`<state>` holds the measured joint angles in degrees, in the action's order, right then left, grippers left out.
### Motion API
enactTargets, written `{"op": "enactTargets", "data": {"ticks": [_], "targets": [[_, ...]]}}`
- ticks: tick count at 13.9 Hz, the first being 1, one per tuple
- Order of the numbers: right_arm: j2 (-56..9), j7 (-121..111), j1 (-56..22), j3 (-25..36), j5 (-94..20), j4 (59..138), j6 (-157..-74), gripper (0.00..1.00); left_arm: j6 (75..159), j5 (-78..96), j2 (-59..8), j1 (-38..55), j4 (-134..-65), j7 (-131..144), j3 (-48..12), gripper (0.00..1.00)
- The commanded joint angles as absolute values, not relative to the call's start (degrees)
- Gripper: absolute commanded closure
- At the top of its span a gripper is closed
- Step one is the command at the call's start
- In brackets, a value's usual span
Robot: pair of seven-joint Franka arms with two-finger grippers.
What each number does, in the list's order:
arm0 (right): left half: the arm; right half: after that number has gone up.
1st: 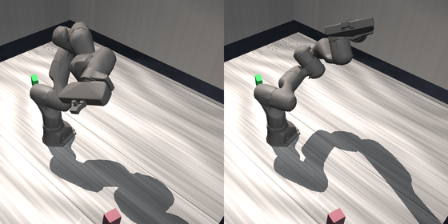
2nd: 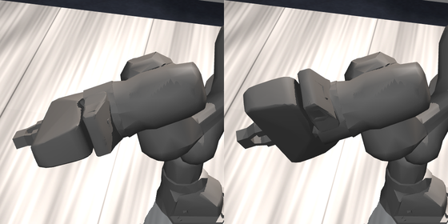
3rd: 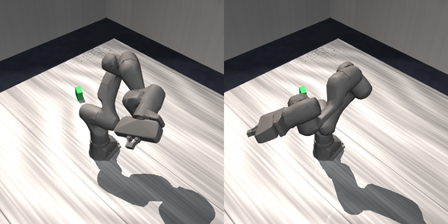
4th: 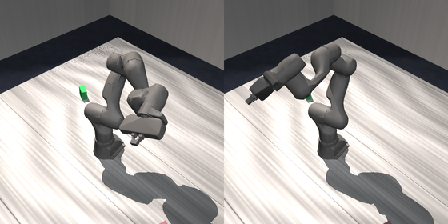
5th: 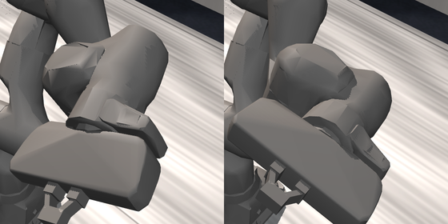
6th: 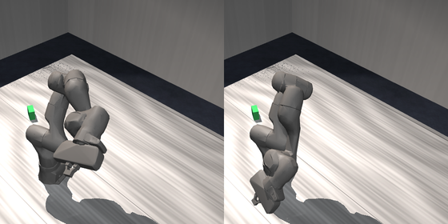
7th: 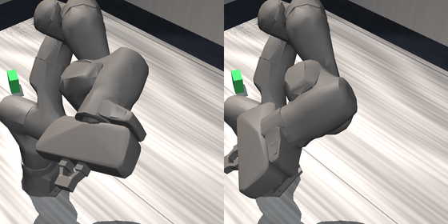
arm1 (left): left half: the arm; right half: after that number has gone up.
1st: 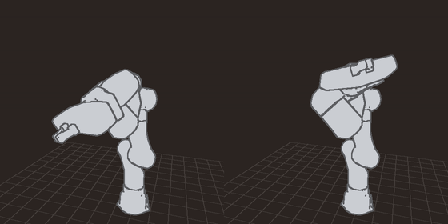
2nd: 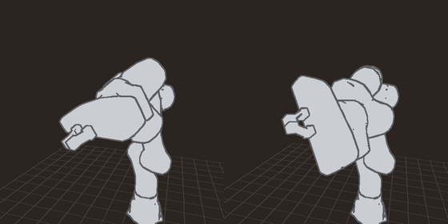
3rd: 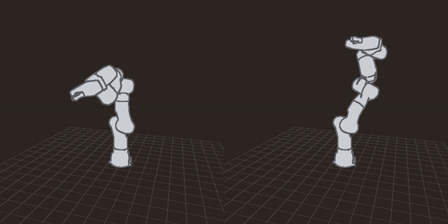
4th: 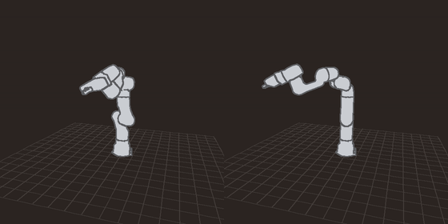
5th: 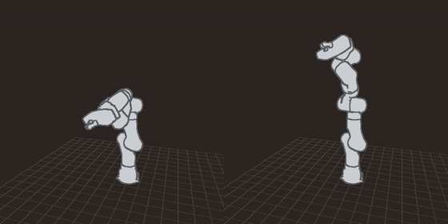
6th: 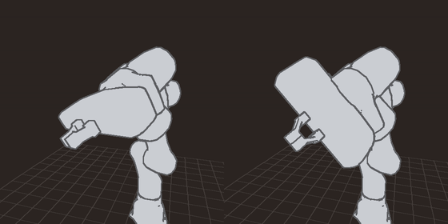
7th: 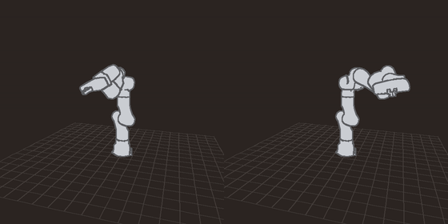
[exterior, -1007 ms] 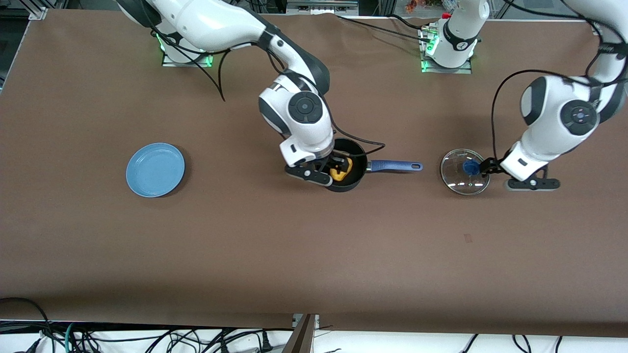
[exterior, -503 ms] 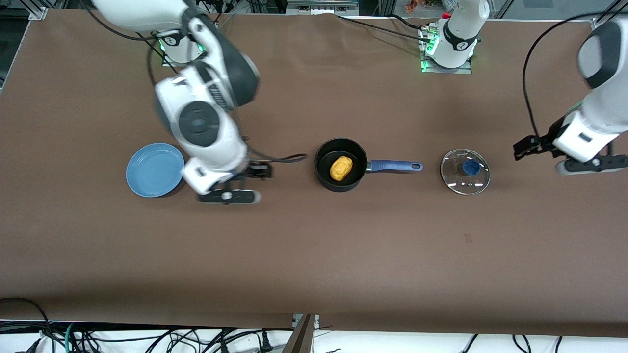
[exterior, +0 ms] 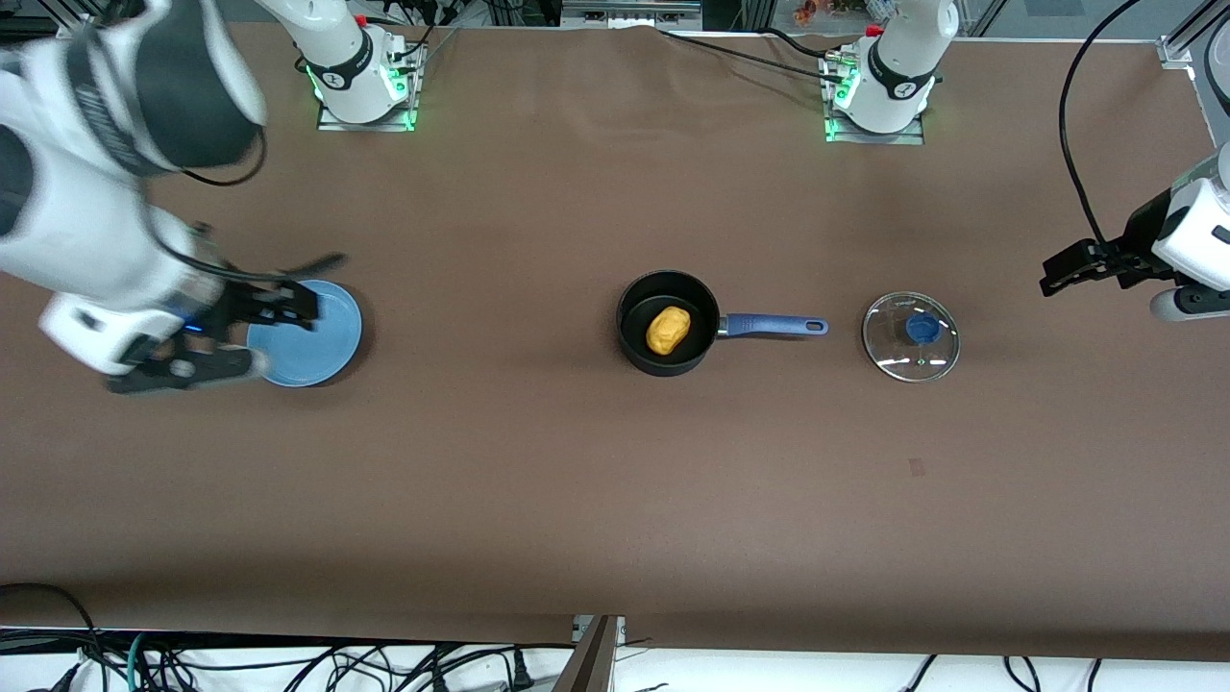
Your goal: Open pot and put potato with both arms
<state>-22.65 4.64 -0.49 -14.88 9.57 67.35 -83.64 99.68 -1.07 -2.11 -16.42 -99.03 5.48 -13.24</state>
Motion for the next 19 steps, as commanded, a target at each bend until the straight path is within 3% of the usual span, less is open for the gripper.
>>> {"op": "enactTargets", "data": {"ticks": [1,4,9,12,19], "targets": [[-13.2,3.8,2.7,-13.8,9.1,78.5,-83.4,0.0,97.4,1.0,-1.2,-7.1,-98.3,4.1,-3.2,0.0],[-8.0,3.9,2.7,-11.6,9.1,84.7,-83.1,0.0,96.7,1.8,-0.4,-6.9,-98.3,2.0,-2.0,0.0],[-3.7,2.1,2.7,-8.8,5.4,84.8,-79.5,0.0,96.6,1.7,-0.4,-7.1,-98.2,2.0,-1.8,0.0],[-3.3,-0.3,2.6,-3.7,-1.4,85.2,-79.2,0.0,96.6,1.7,-0.4,-7.4,-98.0,3.0,-2.1,0.0],[-4.8,-5.4,2.8,-3.2,-0.4,84.4,-79.2,0.0,97.2,1.7,0.1,-7.3,-97.9,3.5,-2.2,0.0]]}}
